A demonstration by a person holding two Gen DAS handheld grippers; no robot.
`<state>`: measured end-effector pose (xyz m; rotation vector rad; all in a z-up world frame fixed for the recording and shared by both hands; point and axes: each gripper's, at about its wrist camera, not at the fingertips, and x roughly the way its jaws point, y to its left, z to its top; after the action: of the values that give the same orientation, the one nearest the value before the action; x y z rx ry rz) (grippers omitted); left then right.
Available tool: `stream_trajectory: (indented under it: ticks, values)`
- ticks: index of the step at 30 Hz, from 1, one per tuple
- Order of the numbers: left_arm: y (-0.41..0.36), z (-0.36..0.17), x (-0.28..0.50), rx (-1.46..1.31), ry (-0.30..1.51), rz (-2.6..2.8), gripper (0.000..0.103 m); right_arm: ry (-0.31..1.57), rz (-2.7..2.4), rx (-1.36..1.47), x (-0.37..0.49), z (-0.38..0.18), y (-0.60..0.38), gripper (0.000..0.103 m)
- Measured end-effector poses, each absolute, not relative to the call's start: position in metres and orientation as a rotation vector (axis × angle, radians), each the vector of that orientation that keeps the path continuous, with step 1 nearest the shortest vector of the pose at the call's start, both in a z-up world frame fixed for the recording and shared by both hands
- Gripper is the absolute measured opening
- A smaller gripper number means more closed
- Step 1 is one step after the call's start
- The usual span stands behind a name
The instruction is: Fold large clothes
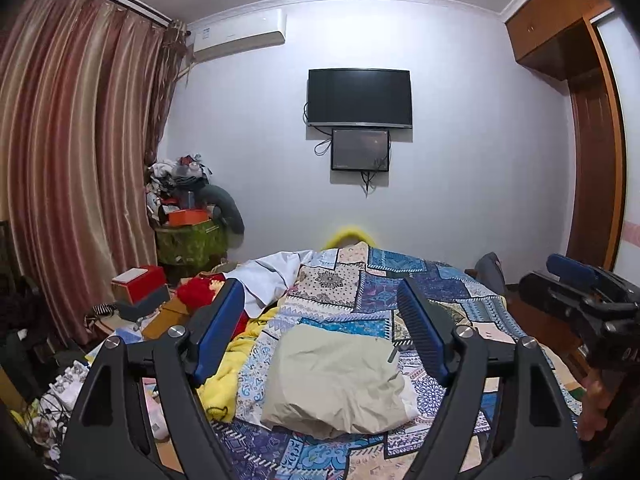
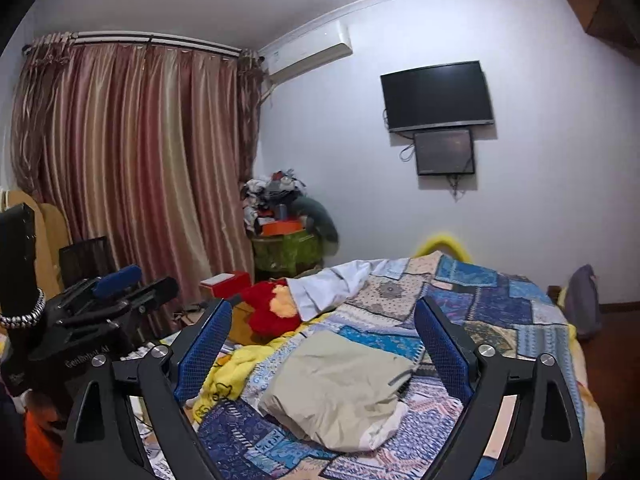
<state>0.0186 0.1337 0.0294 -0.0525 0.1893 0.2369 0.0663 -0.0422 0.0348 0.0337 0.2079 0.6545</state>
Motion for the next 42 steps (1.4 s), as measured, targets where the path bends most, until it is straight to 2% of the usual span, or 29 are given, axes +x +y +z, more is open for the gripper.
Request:
stream_trajectory:
  ticks: [1, 3, 8, 42]
  values:
    - [0.134, 0.028, 0.017, -0.056, 0.187, 0.237, 0.089, 0.209, 0.649, 0.038, 0.063, 0.034, -0.043, 0.102]
    - [0.133, 0.025, 0.016, -0.063, 0.184, 0.238, 0.096, 0.219, 0.637, 0.043, 0.059, 0.031, -0.045, 0.103]
    - [0.133, 0.021, 0.015, -0.070, 0.188, 0.236, 0.100, 0.233, 0.594, 0.029, 0.056, 0.029, -0.046, 0.103]
    - [0.127, 0.019, 0.014, -0.073, 0.205, 0.195, 0.101, 0.268, 0.581, 0.048, 0.063, 0.025, -0.049, 0.103]
